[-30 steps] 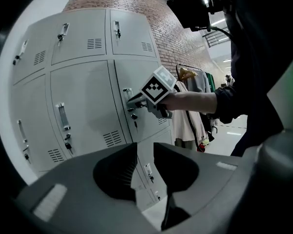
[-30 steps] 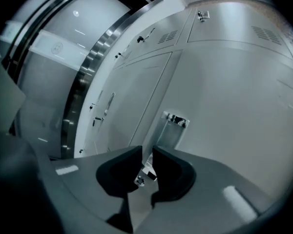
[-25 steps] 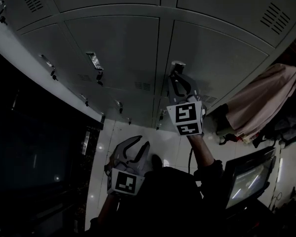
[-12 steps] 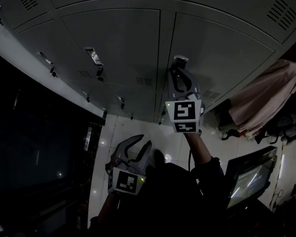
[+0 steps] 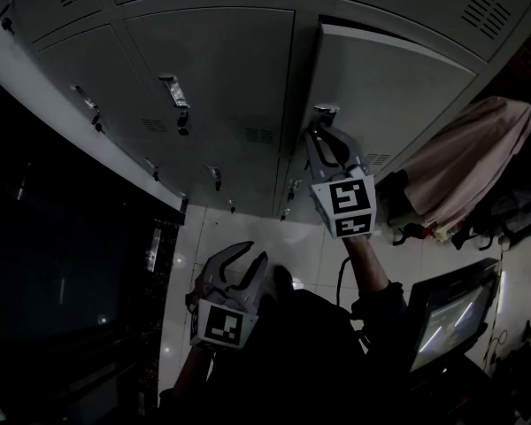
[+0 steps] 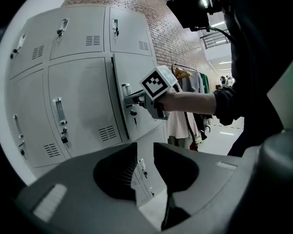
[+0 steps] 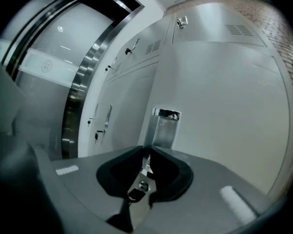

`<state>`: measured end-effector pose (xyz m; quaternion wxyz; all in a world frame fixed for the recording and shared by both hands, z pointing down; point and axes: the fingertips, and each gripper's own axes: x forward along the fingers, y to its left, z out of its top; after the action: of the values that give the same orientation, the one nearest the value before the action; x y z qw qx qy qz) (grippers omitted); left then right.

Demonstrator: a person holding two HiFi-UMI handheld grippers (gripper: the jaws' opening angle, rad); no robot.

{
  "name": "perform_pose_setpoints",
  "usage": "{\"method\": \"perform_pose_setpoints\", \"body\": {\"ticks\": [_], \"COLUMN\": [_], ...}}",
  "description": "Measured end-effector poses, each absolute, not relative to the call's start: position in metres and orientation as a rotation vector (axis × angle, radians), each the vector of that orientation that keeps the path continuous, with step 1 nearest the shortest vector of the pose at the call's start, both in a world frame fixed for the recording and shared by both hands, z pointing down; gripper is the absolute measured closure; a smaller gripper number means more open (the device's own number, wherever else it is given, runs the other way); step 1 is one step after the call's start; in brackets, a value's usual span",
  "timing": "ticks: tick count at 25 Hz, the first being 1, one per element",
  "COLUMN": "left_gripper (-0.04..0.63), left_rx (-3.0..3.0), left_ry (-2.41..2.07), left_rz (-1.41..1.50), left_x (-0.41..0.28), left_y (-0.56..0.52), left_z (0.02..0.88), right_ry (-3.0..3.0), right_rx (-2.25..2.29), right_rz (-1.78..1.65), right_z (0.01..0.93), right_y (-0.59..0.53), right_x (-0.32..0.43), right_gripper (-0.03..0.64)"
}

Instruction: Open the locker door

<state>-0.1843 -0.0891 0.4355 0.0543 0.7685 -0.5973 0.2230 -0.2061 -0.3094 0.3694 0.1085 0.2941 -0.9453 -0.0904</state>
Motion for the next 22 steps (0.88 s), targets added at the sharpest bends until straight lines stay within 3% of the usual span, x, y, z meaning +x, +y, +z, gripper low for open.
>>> {"method": "perform_pose_setpoints", "body": {"ticks": [15,17,22], "left_gripper": [0.482,0.482,0.482], "left_rx": [2.519,2.53,2.571], "left_ry": [-1.634,-1.598,-1.522], "left_rz": [0.655,0.65,0.657], "left_x": [-0.116,-0.105,-0.083], "left_y": [-0.018,-0.009,0.001], "left_z": [0.436,0.44,0.448], "right_ry": [-2.848,-2.827,-2.763], "right_rx": [0.809,0.851,0.935], "right_rz": [-0.254,-0.265,-0.31], "right_z": [0.369,0.369,0.365], "right_y": [-0.207,-0.2,-0.186], "right_x": [-0.093,-0.076,-0.04], "right_gripper": [0.568,0.605,0.607]}}
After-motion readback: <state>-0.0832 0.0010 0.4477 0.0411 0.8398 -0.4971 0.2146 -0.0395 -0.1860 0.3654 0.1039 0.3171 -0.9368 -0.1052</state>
